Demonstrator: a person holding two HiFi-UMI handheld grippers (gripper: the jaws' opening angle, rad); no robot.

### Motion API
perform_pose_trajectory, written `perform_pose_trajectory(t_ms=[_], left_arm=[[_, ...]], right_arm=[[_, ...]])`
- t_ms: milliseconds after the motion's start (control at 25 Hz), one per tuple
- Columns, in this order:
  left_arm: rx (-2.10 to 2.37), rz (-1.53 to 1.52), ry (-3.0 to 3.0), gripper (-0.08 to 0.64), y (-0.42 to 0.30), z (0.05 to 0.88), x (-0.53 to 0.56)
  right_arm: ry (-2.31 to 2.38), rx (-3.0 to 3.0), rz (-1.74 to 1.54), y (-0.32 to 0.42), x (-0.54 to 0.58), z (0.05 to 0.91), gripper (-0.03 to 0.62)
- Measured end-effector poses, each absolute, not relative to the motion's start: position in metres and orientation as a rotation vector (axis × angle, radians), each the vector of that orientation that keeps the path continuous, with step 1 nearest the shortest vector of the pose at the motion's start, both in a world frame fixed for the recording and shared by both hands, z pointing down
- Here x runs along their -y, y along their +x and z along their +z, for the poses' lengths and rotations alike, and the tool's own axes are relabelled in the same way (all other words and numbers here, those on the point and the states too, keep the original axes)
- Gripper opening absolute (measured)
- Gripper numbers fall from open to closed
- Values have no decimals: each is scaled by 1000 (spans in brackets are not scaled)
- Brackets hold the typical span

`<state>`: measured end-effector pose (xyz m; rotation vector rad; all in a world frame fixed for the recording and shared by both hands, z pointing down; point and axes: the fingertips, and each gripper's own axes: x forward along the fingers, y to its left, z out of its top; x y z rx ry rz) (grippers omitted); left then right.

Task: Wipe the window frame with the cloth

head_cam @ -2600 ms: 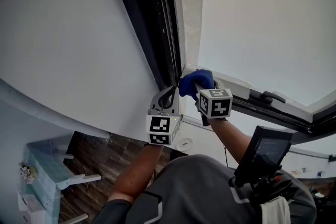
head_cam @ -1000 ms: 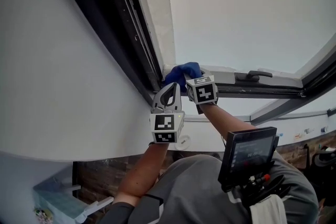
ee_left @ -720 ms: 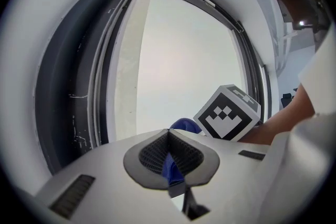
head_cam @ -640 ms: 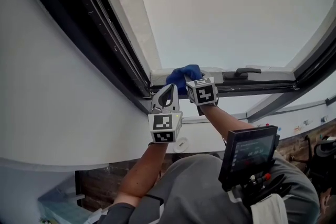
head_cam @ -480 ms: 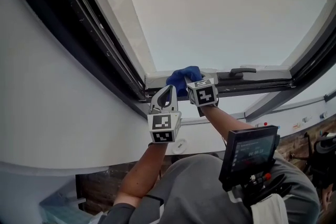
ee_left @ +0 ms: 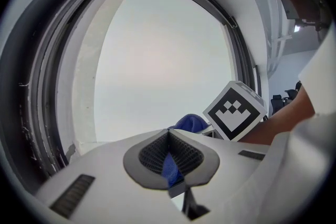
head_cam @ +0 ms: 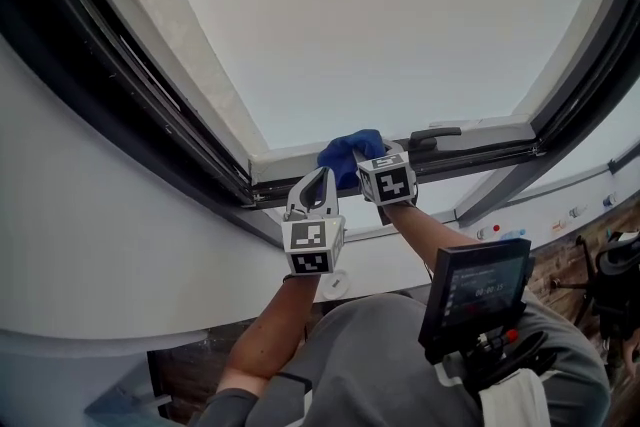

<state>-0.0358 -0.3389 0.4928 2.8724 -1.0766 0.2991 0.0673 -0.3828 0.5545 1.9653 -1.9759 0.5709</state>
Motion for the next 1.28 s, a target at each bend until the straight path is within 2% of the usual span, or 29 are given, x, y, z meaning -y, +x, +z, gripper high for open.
perform_pose_trajectory(t_ms=[280, 760, 1280], left_arm=[[1050, 318, 2888, 9, -19, 495, 332], [1031, 331, 2879, 9, -13, 496, 328], [890, 257, 2926, 9, 41, 484, 298]], right_arm=[[2006, 1933, 597, 94, 373, 556, 137], [2027, 1963, 631, 96, 364, 550, 137], [2230, 1972, 636, 142, 258, 504, 137]])
